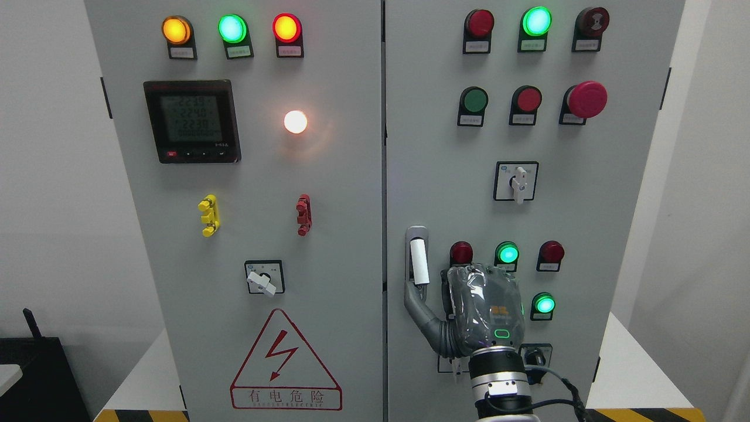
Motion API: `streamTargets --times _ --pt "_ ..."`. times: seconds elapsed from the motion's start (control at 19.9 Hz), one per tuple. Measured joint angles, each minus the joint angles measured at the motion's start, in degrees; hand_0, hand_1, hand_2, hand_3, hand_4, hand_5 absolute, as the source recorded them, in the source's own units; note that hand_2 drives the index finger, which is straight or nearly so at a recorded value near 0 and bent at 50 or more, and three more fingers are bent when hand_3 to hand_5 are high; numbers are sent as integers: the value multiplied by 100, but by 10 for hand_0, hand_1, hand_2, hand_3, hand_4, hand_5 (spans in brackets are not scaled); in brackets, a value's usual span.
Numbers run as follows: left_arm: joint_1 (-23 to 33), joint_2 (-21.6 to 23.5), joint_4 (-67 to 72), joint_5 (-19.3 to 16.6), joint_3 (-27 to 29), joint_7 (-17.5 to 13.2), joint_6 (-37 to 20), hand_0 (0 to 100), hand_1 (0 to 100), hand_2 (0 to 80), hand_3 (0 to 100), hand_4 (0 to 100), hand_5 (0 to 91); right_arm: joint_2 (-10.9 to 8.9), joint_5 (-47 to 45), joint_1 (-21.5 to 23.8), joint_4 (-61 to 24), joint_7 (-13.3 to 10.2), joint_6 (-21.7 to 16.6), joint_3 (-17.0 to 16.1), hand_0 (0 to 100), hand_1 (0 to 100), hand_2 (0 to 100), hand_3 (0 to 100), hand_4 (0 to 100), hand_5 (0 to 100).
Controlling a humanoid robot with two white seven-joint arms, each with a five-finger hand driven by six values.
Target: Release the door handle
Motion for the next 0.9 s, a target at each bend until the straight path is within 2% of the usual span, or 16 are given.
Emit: streamTargets --times 0.9 --pt "0 0 0 0 0 0 0 120 389 0 0 0 0 -9 2 29 -68 -12 0 -80 442 104 1000 1000 984 934"
